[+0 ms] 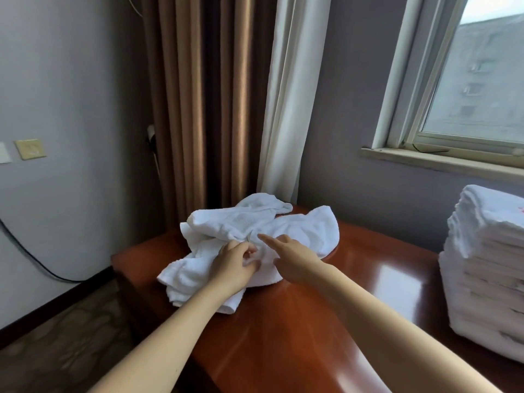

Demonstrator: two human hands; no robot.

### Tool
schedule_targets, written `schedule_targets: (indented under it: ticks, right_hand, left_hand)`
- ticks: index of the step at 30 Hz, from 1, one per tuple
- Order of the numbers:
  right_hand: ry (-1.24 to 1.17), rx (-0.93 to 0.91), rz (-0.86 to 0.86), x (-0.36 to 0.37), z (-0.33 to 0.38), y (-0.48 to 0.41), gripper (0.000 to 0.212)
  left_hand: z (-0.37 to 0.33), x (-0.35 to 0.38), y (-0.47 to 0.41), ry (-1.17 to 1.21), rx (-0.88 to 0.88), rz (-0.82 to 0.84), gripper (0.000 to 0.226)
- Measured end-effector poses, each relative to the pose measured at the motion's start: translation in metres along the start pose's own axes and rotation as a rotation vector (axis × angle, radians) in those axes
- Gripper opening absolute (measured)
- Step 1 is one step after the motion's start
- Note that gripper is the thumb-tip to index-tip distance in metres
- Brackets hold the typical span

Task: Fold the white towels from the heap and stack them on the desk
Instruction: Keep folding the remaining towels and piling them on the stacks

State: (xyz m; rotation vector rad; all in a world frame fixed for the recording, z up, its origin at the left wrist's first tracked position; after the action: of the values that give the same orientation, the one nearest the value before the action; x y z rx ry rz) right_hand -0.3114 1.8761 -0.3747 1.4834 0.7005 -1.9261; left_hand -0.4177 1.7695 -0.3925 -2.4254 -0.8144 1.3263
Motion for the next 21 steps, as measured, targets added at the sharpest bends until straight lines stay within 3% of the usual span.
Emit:
schedule_targets:
  ticks: [3,7,10,12,14,17,21]
  right_hand:
    - [-0.011,0.014,-0.029,-0.008,-0.002,0.003,0.064]
    - [0.061,0.109,-0.133,-0.041,-0.012,0.009,0.039]
    - [-0.231,0.2,-0.203,-0.074,-0.023,0.024,0.004]
    - [-0.594,0.257,-0.182,-0.091,-0.03,0.038,0.009]
    - [-0.812,0.223,-0.267,-0.115,-0.031,0.054,0.014]
    - [-0.951,0.143,-0.432,-0.152,-0.026,0.082,0.018]
    - [-0.952,0.106,-0.661,-0.194,-0.027,0.128,0.014]
  left_hand:
    - [-0.013,-0.006,0.005,0.15,0.103,-0.027,0.014]
    - [-0.047,-0.029,0.005,0.119,0.281,-0.232,0.022]
    - [-0.08,-0.051,-0.001,0.201,0.358,-0.407,0.017]
    - [-0.105,-0.068,-0.003,0.21,0.438,-0.512,0.013]
    - [-0.13,-0.085,-0.005,0.212,0.517,-0.606,0.016]
    - [-0.171,-0.107,-0.006,0.17,0.616,-0.701,0.018]
    - [-0.22,-0.129,0.0,0.152,0.724,-0.745,0.017]
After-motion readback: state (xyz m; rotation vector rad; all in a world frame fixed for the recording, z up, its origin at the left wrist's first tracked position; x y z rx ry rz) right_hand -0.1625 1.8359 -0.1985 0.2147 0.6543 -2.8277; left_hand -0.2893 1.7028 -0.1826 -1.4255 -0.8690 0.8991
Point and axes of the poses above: each hand's wrist, its own y-axis away from the middle knuckle, its own x-axis out of the palm, z = x × y, the point moved 5 cm from there along -y, towards the middle knuckle, and after that the axes turned 15 degrees about x, right-handed, at the moved point
